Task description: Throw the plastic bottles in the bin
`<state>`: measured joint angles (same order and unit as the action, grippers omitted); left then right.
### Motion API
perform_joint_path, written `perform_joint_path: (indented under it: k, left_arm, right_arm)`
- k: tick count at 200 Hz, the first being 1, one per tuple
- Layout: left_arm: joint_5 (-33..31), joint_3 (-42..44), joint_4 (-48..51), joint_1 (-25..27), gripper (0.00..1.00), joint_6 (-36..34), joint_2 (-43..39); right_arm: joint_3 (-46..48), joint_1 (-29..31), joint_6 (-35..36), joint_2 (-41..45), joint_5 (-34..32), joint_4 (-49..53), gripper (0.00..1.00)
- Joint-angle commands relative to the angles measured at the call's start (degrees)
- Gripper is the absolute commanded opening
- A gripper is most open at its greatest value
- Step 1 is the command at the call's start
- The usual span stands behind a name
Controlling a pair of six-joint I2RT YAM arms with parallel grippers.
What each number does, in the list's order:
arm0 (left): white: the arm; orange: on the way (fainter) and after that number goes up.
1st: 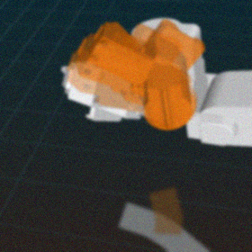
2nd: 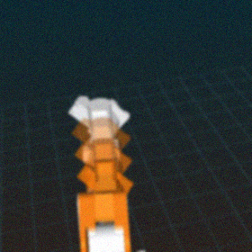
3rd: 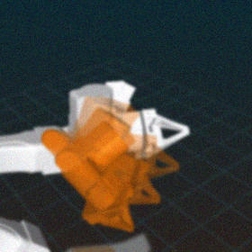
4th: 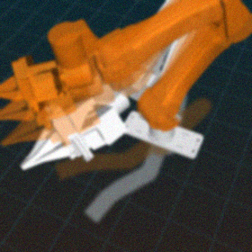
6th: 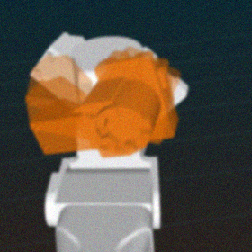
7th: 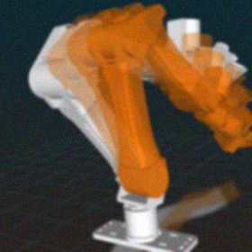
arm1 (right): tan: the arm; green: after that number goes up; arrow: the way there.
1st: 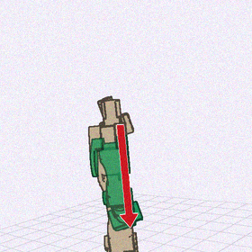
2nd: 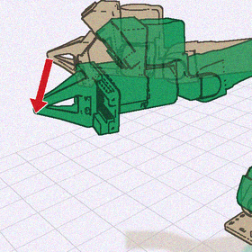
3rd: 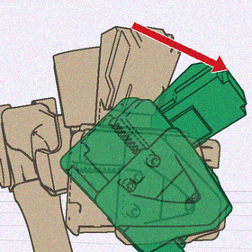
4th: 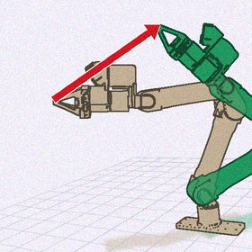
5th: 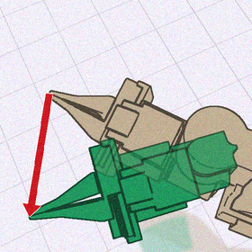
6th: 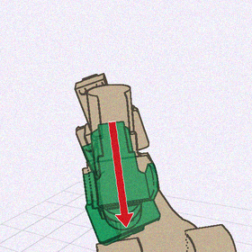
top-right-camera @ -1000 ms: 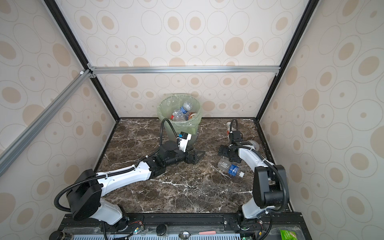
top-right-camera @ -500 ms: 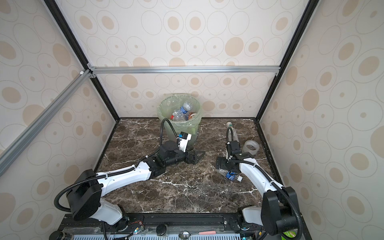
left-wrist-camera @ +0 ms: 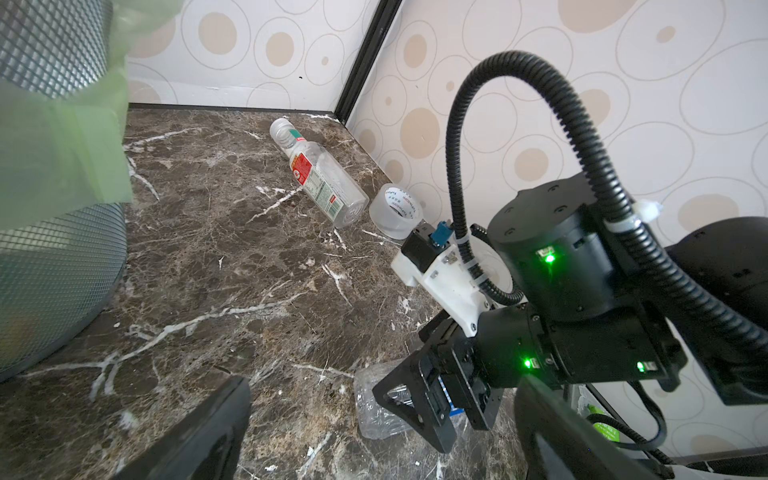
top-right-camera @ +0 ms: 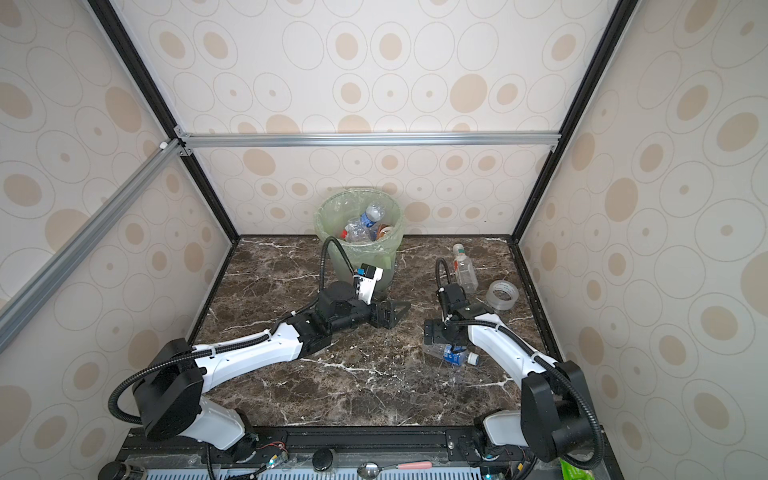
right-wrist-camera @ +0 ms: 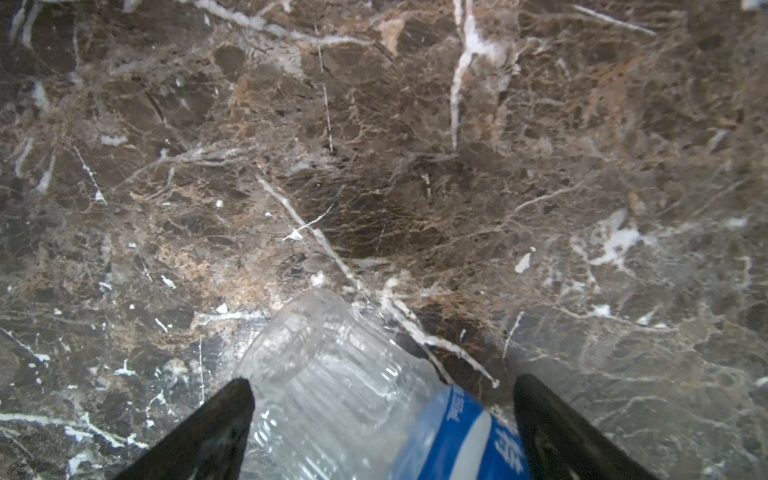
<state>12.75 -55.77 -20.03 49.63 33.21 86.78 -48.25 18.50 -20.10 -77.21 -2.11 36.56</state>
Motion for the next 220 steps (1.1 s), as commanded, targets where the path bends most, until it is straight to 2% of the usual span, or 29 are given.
perform_joint_path:
  k: [1, 74, 136, 180, 220]
  left_arm:
    - [0.3, -0.9, -0.4, 0.5, 0.99, -0.4, -0.1]
    - [-0.1, -1.0, 0.2, 0.5, 0.99, -0.6, -0.1]
    - [0.1, -1.3, 0.4, 0.6, 0.99, -0.5, 0.3]
    - [0.2, -1.3, 0.3, 0.7, 0.99, -0.6, 0.2]
    - [0.8, -1.2, -0.4, 0.7, 0.99, -0.1, 0.6]
  right_arm:
    - [0.1, 0.0, 0.1, -2.1, -2.1, 2.6, 1.00]
    - [-1.4, 0.0, 0.0, -3.9, -2.0, 1.3, 1.00]
    - [-0.6, 0.0, -0.7, 0.0, -0.6, 2.4, 1.00]
    - [3.2, 0.0, -3.4, 4.1, -0.2, 4.3, 1.00]
    - [6.1, 0.8, -5.0, 3.3, 2.0, 2.9, 1.00]
